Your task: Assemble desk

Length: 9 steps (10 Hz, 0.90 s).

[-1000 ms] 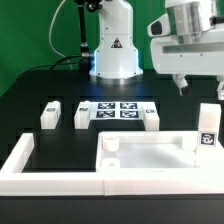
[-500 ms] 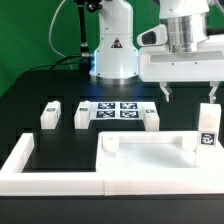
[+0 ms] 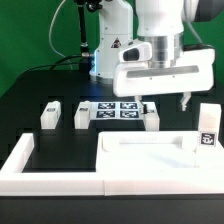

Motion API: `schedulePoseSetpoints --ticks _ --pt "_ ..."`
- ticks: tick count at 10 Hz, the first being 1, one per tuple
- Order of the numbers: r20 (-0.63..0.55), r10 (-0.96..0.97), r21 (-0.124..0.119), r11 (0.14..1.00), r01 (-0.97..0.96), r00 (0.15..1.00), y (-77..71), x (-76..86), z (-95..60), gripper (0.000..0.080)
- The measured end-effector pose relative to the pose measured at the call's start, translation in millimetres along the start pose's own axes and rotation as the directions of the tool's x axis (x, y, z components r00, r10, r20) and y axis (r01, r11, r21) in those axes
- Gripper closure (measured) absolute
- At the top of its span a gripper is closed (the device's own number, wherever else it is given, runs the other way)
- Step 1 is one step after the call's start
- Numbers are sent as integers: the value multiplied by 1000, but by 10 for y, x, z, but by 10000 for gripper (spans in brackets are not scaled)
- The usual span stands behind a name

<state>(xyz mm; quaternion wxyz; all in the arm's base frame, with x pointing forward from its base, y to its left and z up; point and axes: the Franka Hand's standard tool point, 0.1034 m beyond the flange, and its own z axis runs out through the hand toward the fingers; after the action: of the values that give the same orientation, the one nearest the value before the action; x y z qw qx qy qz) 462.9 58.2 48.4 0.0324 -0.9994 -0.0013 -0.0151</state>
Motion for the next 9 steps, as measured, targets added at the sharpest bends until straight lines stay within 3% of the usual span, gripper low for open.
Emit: schedulePoseSetpoints --ticks 4,5,6,9 --pt "45 -7 4 1000 7 999 -16 -38 28 151" --pt "143 12 6 1000 -13 990 -39 -64 89 151" --pt "262 23 -8 1000 -22 965 -35 -58 125 151" --pt "426 32 5 999 -38 904 -40 -63 141 151"
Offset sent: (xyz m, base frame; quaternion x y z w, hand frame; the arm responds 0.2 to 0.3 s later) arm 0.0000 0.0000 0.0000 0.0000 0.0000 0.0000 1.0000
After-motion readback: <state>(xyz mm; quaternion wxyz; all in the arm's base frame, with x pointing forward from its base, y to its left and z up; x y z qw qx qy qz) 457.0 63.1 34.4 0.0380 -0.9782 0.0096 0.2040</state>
